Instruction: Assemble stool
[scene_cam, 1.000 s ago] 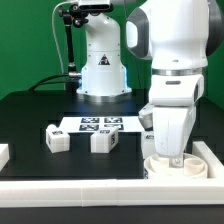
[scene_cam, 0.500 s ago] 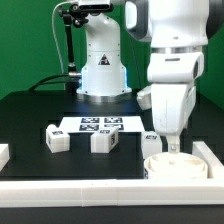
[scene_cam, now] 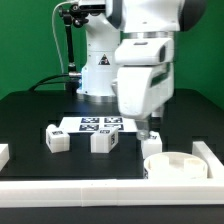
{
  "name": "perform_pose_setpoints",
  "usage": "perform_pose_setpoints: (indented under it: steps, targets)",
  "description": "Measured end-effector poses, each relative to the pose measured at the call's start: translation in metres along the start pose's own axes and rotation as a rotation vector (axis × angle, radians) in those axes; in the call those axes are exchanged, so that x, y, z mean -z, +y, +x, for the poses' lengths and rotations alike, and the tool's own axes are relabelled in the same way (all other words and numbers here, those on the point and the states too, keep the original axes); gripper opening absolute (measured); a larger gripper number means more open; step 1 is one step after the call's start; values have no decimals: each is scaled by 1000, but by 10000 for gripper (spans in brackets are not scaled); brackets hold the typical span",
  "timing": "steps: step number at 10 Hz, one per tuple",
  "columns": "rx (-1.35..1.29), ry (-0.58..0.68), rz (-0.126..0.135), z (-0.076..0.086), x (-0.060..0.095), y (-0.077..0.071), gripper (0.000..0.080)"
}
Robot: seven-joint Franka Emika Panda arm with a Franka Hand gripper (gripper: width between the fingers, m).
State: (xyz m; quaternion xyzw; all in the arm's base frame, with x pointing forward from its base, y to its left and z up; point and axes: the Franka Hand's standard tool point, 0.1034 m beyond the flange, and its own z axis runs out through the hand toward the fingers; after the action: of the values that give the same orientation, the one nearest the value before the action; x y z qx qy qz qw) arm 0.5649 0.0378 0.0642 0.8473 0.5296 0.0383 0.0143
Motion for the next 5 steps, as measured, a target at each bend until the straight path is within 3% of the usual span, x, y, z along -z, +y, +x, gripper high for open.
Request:
perform_pose_setpoints:
  steps: [4,5]
  targets:
    - [-27,0,4,1,-2,-2,649]
    - [-217,7,9,-1,-1,-1,649]
